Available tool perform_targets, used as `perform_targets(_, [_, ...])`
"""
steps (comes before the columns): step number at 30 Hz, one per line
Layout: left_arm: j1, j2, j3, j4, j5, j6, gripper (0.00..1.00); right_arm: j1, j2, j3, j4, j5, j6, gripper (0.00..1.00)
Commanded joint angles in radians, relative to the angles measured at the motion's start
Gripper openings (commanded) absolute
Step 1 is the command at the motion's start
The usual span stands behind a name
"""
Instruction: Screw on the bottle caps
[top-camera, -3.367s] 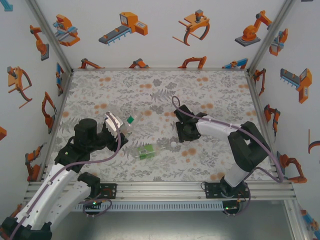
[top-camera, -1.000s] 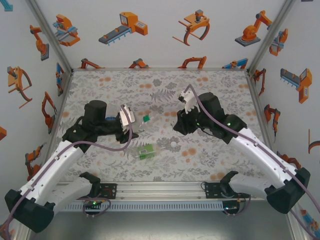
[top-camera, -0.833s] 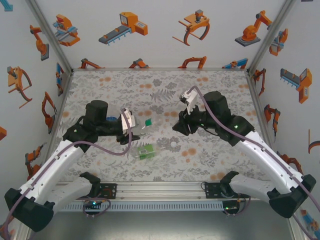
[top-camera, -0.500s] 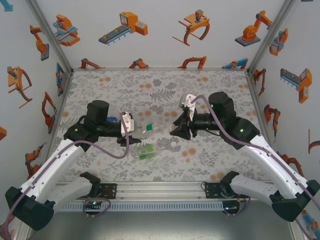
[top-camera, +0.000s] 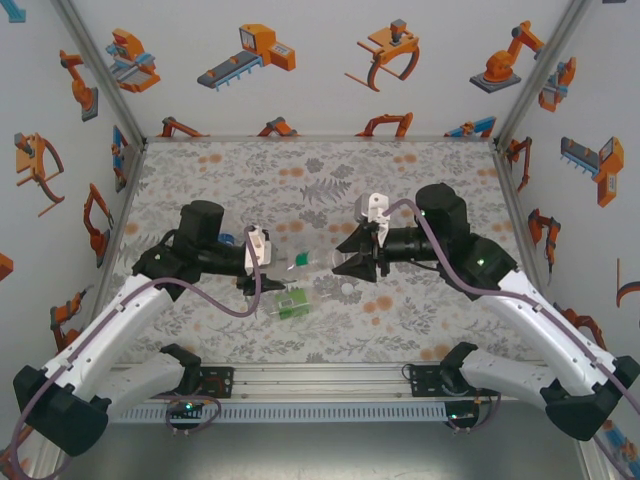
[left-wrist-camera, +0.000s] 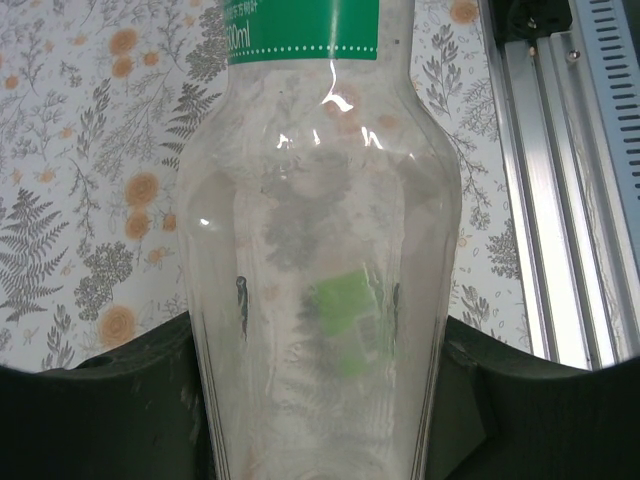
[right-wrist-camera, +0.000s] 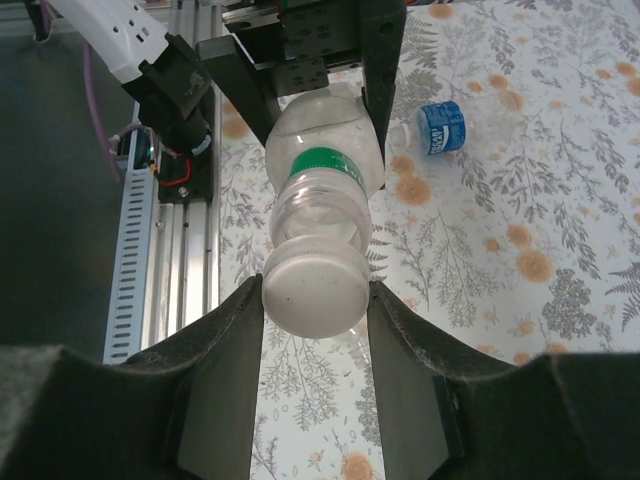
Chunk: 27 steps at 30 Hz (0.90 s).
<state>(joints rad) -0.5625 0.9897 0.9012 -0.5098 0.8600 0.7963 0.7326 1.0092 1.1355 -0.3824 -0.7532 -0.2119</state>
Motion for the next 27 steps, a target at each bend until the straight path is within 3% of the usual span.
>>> perform_targets(1, [-0.007, 0.004, 0.016, -0.016, 0.059, 0.028, 0.01, 0.015, 0.017, 0.031, 0.035, -0.035, -0.023, 0.08])
perform_targets(27, [-0.017, 0.023, 0.014, -0.024, 0.075, 0.014, 0.01, 0.070, 0.091, 0.113, -0.070, 0.008, -0.111, 0.05])
